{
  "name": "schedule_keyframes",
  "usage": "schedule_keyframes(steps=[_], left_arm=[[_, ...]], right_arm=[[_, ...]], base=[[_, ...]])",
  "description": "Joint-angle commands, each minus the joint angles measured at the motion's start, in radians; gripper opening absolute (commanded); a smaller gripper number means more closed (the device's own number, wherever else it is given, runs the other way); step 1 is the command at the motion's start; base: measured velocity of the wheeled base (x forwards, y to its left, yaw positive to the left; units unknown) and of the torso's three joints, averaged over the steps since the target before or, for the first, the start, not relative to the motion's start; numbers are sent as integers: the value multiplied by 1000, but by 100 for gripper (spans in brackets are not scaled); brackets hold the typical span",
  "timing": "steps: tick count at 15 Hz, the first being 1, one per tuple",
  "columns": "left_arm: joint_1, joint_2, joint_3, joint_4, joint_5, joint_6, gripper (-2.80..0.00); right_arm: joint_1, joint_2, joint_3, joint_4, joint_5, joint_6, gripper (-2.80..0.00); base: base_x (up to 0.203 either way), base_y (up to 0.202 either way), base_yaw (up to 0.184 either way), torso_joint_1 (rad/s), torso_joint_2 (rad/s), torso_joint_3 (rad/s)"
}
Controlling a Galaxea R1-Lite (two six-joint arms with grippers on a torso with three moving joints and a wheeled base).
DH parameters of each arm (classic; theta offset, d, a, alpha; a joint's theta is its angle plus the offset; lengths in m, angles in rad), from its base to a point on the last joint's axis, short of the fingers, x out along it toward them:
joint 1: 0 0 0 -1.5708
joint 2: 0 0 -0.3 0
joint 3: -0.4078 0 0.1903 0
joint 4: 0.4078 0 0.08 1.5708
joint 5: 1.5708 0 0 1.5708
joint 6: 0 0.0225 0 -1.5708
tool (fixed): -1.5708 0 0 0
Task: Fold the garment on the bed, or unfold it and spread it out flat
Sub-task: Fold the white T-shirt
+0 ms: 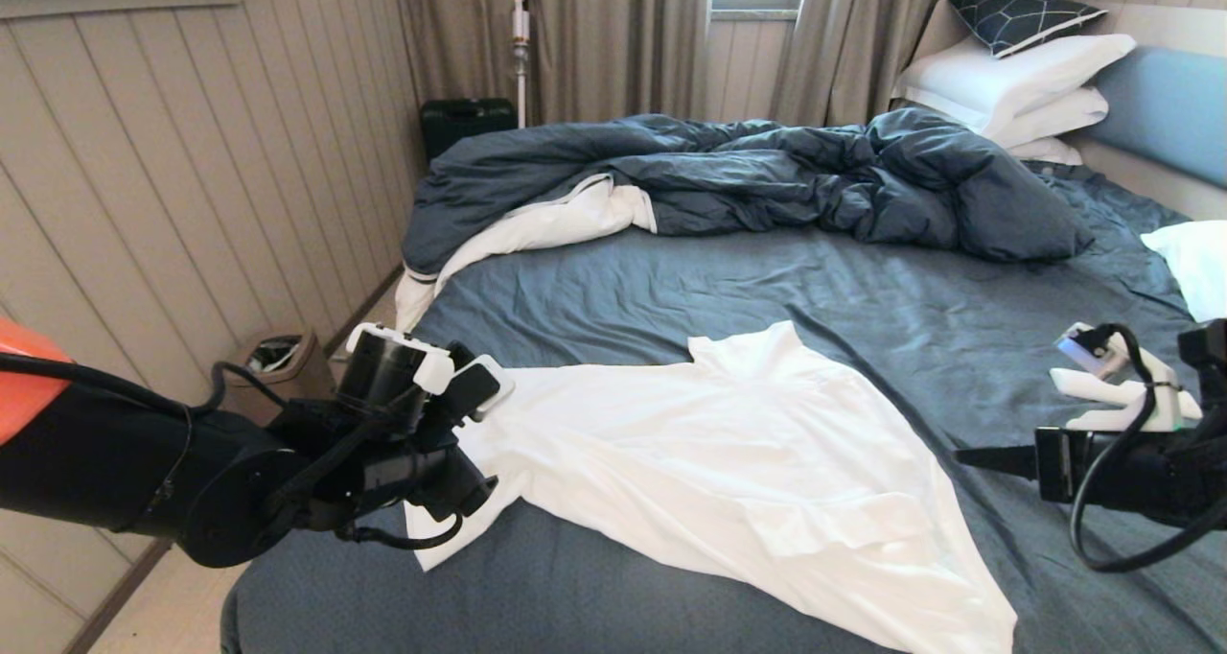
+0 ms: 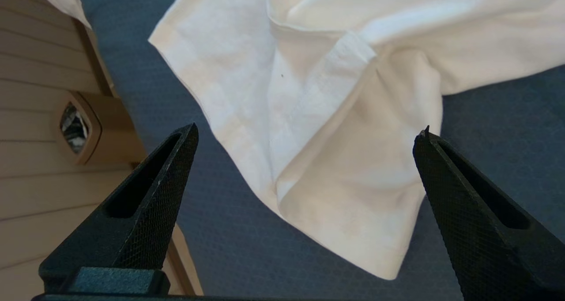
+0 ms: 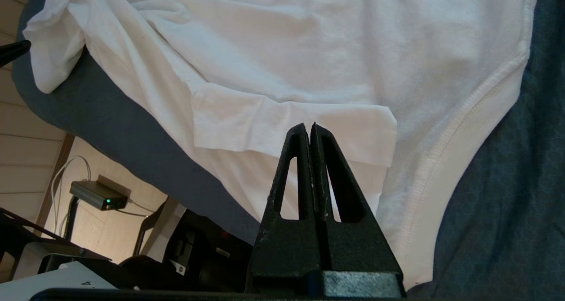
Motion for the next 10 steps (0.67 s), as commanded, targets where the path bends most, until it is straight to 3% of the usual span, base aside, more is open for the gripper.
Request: schedule_keyframes(steps=[1, 5, 8, 10], left_arm=[[-3, 21, 3, -2, 0, 2, 0], [-3, 75, -9, -15, -1, 2, 0], [3, 162, -23, -159, 9, 13, 0], [35, 207, -64, -190, 19, 23, 0]], right_arm=[[1, 3, 1, -1, 4, -1, -280], [1, 5, 1, -1, 4, -1, -280], [1, 8, -1, -2, 4, -1, -280], [1, 9, 1, -1, 4, -1, -280]], base=[[0, 0, 0, 0, 0, 0], [0, 0, 0, 0, 0, 0], [0, 0, 0, 0, 0, 0], [0, 0, 0, 0, 0, 0]])
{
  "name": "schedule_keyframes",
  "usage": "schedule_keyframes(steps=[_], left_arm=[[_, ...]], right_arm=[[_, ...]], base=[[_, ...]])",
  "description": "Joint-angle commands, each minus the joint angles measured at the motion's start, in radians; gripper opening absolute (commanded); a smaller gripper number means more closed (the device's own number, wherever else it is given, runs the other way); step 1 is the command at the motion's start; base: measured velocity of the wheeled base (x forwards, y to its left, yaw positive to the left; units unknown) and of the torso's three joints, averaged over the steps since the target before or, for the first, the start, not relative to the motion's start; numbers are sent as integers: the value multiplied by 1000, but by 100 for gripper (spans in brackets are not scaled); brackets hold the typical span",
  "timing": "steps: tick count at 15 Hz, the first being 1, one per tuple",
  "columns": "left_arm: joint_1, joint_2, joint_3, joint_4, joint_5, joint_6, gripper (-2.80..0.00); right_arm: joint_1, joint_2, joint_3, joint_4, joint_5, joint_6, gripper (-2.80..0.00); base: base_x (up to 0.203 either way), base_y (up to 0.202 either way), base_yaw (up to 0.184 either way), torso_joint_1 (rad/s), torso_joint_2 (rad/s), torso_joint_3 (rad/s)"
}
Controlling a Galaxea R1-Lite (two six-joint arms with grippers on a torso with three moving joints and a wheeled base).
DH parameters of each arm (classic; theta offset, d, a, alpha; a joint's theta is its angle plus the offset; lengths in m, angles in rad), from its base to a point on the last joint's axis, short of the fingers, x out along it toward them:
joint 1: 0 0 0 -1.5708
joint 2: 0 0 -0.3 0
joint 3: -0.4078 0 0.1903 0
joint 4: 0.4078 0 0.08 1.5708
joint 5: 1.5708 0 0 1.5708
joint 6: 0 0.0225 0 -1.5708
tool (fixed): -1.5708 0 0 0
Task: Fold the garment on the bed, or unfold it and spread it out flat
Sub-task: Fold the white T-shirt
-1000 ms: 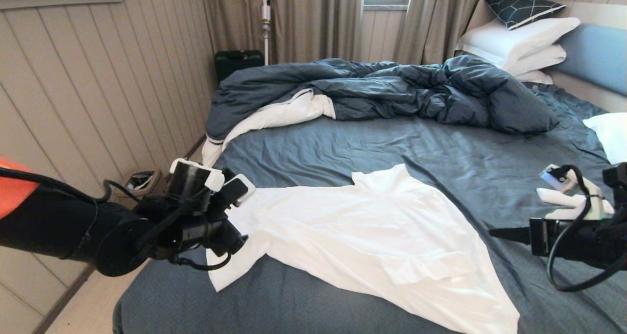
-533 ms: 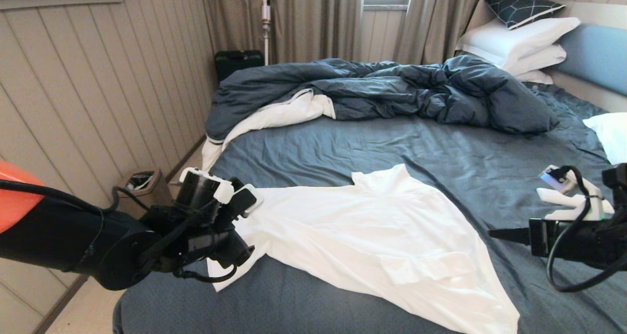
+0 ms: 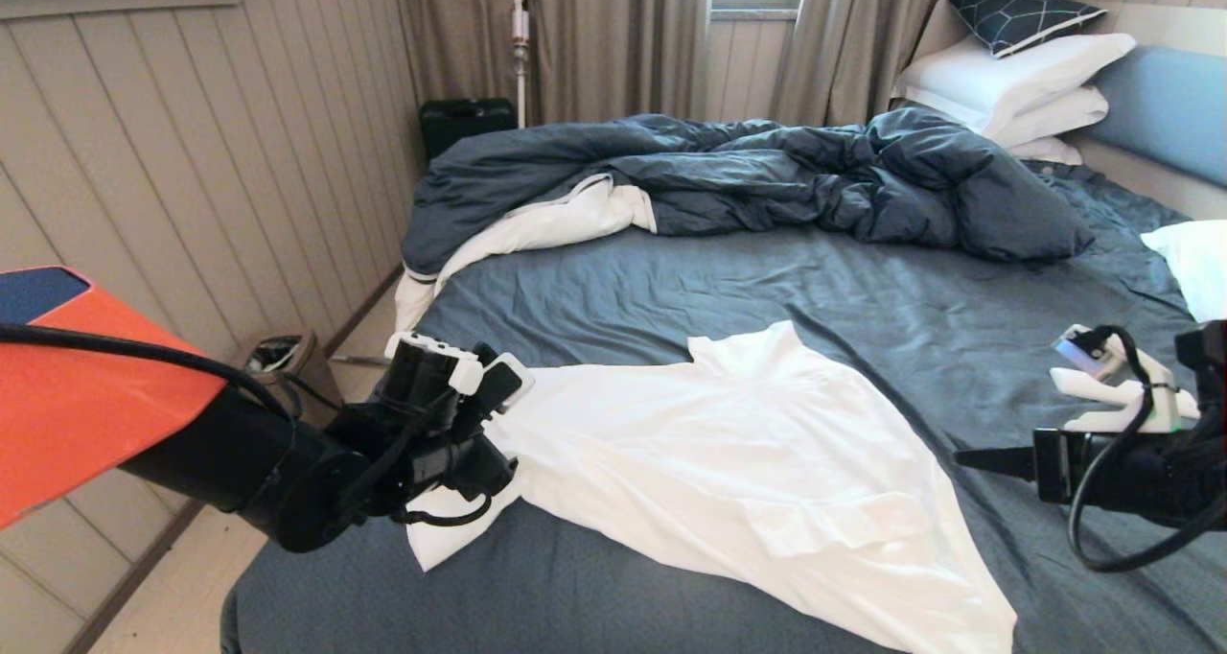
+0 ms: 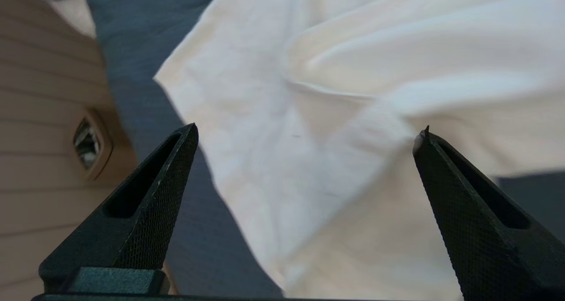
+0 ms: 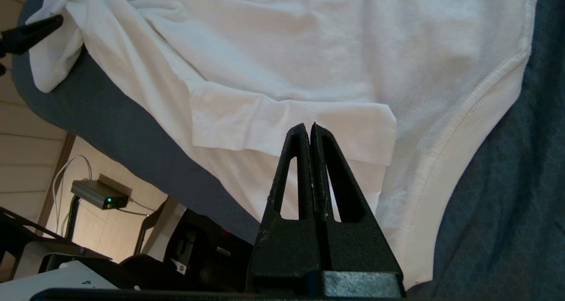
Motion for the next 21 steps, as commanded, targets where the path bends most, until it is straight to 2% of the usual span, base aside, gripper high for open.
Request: schedule_keyframes(steps=[1, 5, 8, 12, 17, 21], left_arm=[[32, 62, -36, -4, 3, 5, 0], [113, 85, -105, 15, 2, 41, 0], [132, 79, -121, 16, 2, 61, 0], [166, 103, -225, 46, 2, 85, 0], [267, 189, -357, 117, -7, 89, 0], [290, 138, -353, 125, -17, 71, 0]], right_arm=[[0, 4, 0, -1, 4, -1, -280], [3, 1, 11, -2, 3, -16, -280], [3, 11, 11, -2, 4, -24, -280], [4, 12, 11, -2, 4, -24, -280], [3, 14, 12, -2, 4, -34, -280], [3, 24, 9, -2, 4, -36, -280]], base=[[0, 0, 0, 0, 0, 0], [0, 0, 0, 0, 0, 0], [0, 0, 0, 0, 0, 0], [0, 0, 0, 0, 0, 0], [0, 0, 0, 0, 0, 0], [0, 0, 0, 0, 0, 0]])
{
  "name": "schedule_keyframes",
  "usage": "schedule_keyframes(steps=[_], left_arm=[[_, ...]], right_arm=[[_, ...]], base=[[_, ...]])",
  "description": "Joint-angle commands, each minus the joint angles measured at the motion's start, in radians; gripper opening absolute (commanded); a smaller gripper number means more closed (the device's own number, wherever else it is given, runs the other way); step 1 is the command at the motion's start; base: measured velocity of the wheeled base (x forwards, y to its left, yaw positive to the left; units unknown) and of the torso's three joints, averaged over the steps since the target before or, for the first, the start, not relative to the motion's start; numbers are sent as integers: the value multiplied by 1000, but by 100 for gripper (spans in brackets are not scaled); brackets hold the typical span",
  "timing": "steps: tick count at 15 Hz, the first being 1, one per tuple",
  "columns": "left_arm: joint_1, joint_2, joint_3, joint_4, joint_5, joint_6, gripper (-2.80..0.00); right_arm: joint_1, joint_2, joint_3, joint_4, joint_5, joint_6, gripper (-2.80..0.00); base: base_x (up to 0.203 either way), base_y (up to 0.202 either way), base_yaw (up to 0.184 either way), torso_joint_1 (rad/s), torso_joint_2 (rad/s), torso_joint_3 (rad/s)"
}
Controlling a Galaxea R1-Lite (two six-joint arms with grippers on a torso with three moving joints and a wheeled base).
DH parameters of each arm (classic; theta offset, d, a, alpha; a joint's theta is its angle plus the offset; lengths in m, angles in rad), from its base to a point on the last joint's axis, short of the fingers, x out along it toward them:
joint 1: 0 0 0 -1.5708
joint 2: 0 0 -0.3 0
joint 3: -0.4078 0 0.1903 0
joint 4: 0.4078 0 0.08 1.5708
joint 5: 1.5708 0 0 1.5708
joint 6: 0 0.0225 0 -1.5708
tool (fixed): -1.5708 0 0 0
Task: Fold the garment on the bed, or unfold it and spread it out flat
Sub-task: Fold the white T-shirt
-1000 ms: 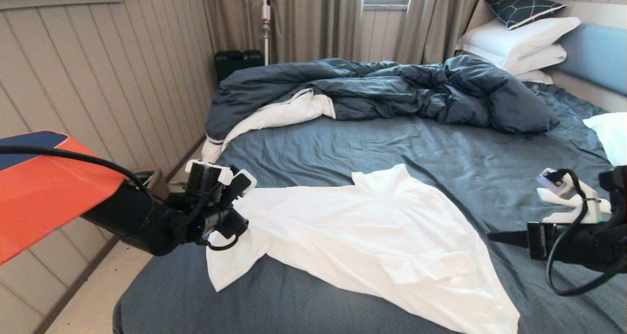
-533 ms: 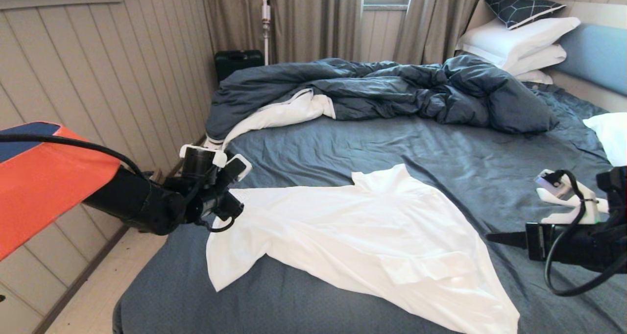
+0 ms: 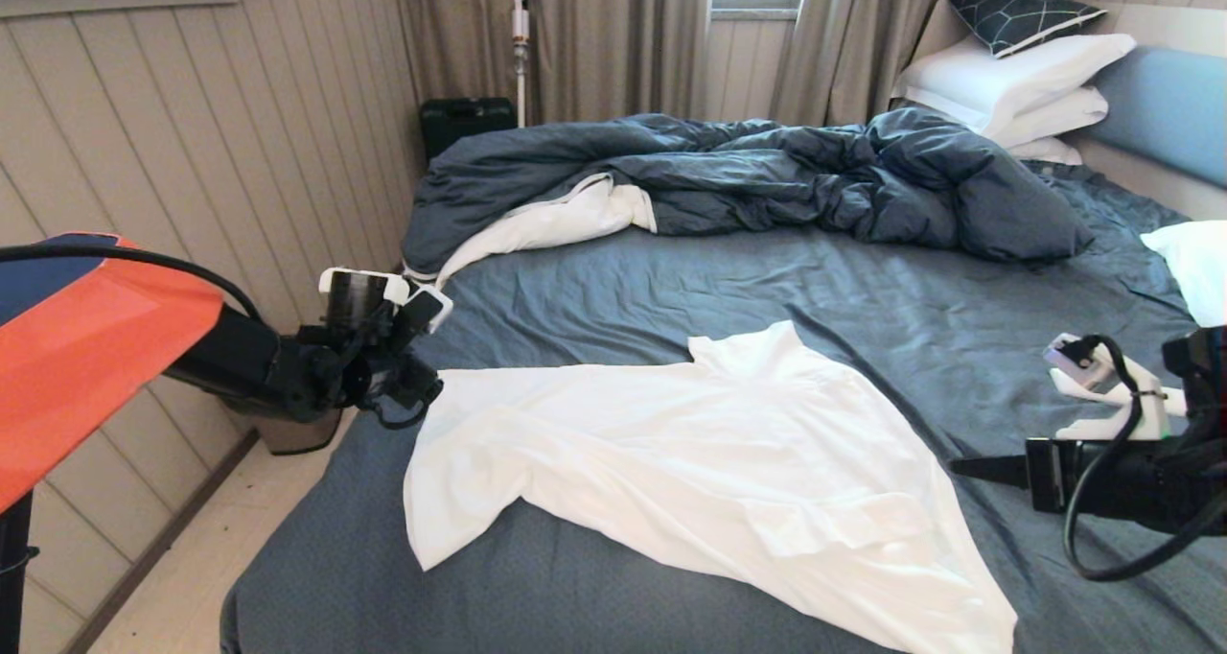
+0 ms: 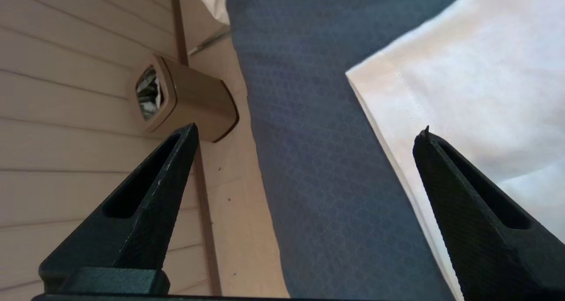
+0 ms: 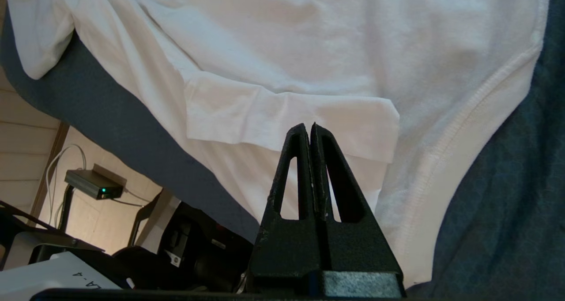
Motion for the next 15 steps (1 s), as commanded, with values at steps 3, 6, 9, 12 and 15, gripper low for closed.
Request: schedule_keyframes(steps=[3, 6, 9, 12, 15], left_arm=[[-3, -160, 52, 25, -4, -88, 0], [-10, -292, 102, 209, -53, -366, 0], [-11, -381, 170, 413, -270, -649, 0], [-17, -378, 281, 403, -398, -690, 0], [-11, -399, 307, 372, -436, -706, 0]], right_arm=[[0, 13, -10, 1, 3, -2, -280], [2, 24, -23, 4, 8, 8, -280], [3, 51, -43, 13, 25, 52, -280], [44, 81, -58, 34, 16, 146, -280], [41, 134, -81, 77, 15, 151, -280]], base=[[0, 0, 0, 0, 0, 0], [0, 0, 0, 0, 0, 0], [0, 0, 0, 0, 0, 0], [0, 0, 0, 0, 0, 0], [0, 0, 0, 0, 0, 0]])
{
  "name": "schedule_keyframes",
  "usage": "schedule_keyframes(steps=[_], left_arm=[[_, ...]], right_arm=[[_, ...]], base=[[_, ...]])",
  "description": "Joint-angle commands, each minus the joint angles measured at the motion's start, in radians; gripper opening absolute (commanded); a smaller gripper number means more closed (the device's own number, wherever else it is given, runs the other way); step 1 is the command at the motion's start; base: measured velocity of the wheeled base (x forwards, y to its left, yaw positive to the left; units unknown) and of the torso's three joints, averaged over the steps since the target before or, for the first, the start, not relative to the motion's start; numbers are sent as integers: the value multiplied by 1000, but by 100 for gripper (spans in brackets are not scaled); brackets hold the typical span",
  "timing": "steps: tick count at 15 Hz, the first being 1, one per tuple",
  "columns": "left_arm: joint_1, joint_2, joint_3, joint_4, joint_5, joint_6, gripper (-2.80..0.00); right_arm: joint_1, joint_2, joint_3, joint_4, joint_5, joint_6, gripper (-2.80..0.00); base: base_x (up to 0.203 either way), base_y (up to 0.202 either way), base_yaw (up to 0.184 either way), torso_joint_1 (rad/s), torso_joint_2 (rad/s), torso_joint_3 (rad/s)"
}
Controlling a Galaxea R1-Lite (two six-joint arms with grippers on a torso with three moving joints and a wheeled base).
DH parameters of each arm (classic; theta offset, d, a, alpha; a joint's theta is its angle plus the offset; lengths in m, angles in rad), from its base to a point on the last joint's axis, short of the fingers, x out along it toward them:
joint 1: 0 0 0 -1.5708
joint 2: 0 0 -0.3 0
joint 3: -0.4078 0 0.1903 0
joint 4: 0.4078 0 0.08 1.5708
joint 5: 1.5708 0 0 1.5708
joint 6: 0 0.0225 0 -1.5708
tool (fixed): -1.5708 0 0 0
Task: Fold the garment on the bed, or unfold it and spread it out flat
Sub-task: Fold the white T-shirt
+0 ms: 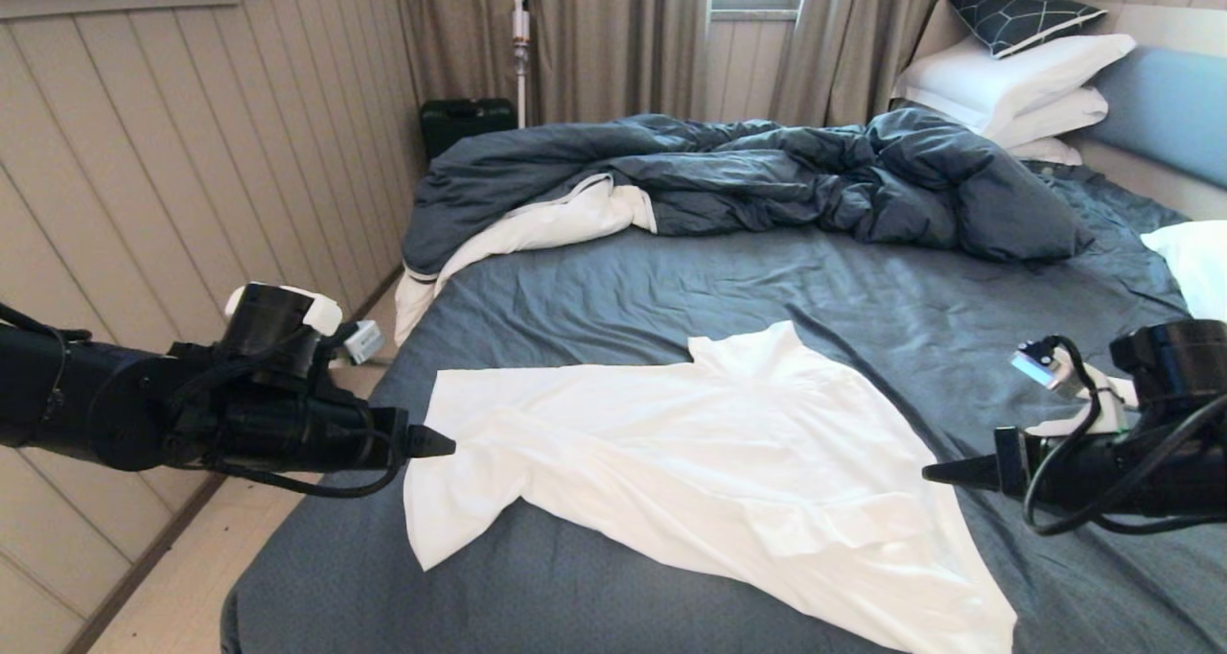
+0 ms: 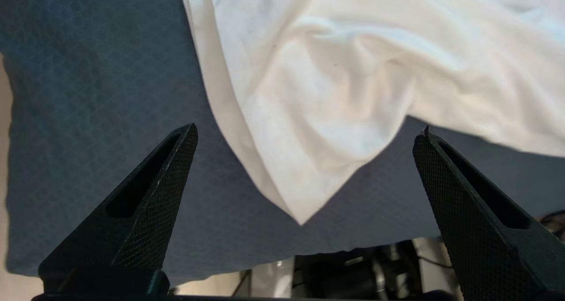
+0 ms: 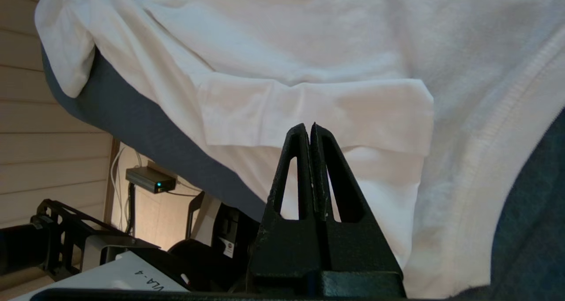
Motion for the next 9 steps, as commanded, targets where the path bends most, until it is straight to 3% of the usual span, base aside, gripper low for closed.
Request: schedule_keyframes(steps=[1, 7, 8, 9], left_arm=[[12, -27, 7, 1, -8, -22, 0], [26, -5, 56, -26, -3, -33, 0], [26, 1, 53, -29, 0, -34, -280], [26, 14, 50, -32, -1, -35, -280]], right_arm=[[-6, 52, -14, 4, 3, 0, -280], [-13, 29, 17, -2, -4, -68, -280], [-18, 11, 23, -4, -4, -84, -280], [-19, 24, 24, -4, -4, -90, -280]], base=[[0, 0, 0, 0, 0, 0], [0, 0, 0, 0, 0, 0], [0, 0, 0, 0, 0, 0], [0, 0, 0, 0, 0, 0]])
